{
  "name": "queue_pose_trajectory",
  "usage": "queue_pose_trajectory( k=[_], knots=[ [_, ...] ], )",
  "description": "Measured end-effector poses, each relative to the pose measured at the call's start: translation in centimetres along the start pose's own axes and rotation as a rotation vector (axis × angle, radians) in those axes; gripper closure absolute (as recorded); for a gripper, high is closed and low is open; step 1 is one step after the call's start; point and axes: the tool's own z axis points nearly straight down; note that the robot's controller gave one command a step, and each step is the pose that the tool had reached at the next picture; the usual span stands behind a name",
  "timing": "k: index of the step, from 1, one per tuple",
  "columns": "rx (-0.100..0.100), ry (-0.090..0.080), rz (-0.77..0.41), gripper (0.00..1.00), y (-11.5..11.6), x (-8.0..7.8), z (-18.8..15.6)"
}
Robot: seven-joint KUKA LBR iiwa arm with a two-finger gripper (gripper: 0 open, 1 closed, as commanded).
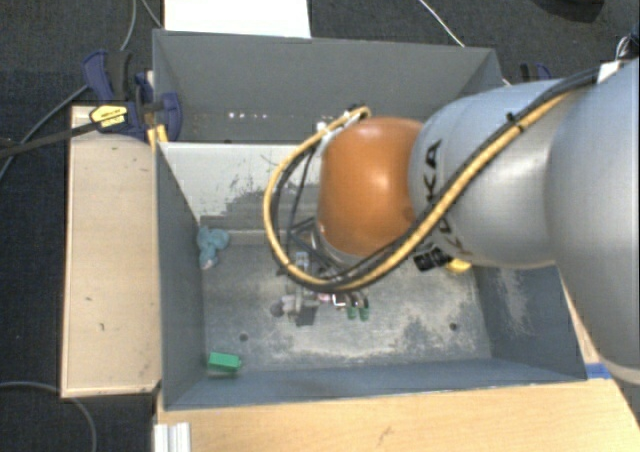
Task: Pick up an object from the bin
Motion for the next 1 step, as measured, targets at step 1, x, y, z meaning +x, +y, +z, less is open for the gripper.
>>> queue_pose_trajectory(
  k=[1],
  knots=[
    [-0.001,0.001,-0.019,1.0,2.82,0.98,-11.14]
  ],
)
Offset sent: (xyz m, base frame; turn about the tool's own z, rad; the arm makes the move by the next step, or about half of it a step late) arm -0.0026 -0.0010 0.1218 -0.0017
